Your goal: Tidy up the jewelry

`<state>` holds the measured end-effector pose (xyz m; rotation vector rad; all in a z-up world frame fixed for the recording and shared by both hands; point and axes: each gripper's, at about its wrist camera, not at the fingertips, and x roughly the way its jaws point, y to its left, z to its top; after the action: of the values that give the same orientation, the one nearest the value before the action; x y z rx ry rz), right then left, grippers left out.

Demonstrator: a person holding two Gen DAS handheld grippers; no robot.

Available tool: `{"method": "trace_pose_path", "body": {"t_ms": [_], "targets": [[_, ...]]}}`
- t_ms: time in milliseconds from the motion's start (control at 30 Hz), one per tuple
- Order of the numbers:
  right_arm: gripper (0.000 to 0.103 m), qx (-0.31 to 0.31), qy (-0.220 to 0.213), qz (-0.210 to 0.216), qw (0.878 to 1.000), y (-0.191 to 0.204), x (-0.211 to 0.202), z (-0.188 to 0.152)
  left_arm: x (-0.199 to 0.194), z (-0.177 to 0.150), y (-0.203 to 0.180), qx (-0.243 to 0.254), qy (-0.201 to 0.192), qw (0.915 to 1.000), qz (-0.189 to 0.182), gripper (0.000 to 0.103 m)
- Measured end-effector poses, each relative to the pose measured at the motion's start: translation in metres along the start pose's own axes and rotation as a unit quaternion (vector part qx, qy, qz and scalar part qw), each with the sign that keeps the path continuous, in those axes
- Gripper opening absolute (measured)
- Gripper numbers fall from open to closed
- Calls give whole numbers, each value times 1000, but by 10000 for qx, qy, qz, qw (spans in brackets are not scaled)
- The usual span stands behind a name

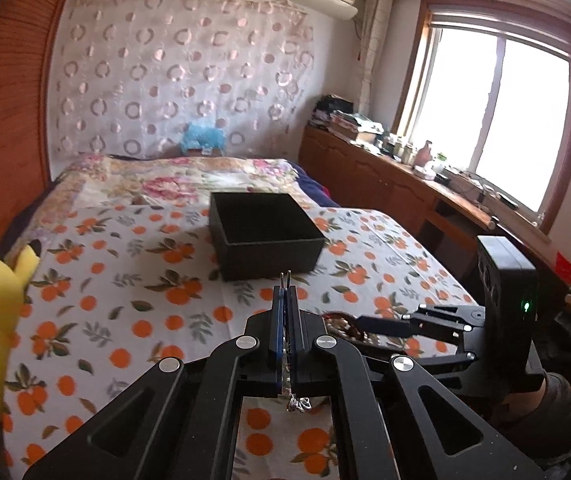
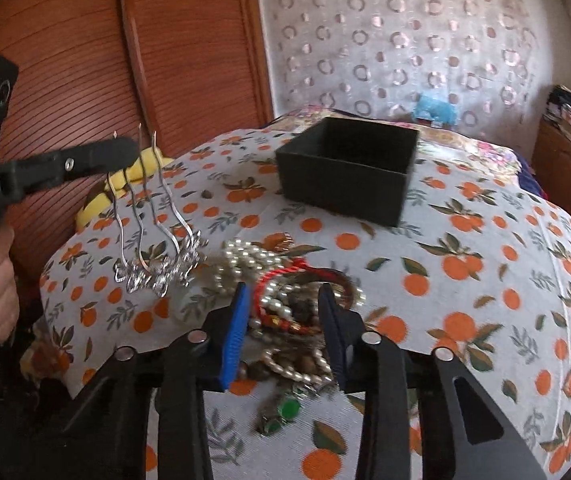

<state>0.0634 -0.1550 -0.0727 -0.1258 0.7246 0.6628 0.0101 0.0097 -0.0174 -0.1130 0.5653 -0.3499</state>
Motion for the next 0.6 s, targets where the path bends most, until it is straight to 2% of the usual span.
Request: {"method": "trace_pose_path", "body": {"t_ms": [133, 200, 367, 433, 600], "targets": [[26, -156, 165, 22, 9997, 7, 13, 4, -2, 2, 6, -17, -60, 9999, 113, 1], [17, -200, 255, 2, 9995, 8, 17, 4, -1, 2, 8, -24, -63, 9999, 143, 1], [14, -366, 388, -65, 9986, 11, 20, 1, 2, 1, 9, -28, -46, 9999, 152, 1], [7, -428, 399, -64, 9983, 12, 19, 1, 4, -2, 10, -35, -27, 9999, 160, 1], [3, -446, 239, -133, 9986, 7, 8, 7, 7, -2, 11, -29, -15, 9998, 172, 1]]}}
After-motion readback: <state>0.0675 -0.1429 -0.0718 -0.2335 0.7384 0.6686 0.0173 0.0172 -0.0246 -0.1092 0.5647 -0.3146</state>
